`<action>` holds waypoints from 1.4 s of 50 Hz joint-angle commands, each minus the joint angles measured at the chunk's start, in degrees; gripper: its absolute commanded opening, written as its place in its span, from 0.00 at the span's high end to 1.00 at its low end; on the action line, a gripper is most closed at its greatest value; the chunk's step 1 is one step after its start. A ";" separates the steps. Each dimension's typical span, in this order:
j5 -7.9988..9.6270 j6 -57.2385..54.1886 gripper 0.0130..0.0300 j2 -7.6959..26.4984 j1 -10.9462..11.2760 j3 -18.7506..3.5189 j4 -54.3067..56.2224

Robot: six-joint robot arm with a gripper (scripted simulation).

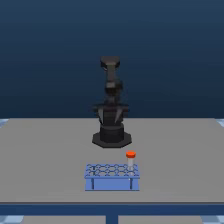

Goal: Pick up the centrifuge tube on the rack

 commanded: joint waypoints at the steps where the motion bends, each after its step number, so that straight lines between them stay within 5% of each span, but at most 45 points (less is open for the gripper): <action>1: -0.39 -5.79 0.00 1.52 2.59 -0.72 5.10; 33: -0.86 -29.76 0.00 15.59 12.45 -8.64 33.17; 70: 0.08 -41.43 0.00 22.63 15.28 -13.70 46.43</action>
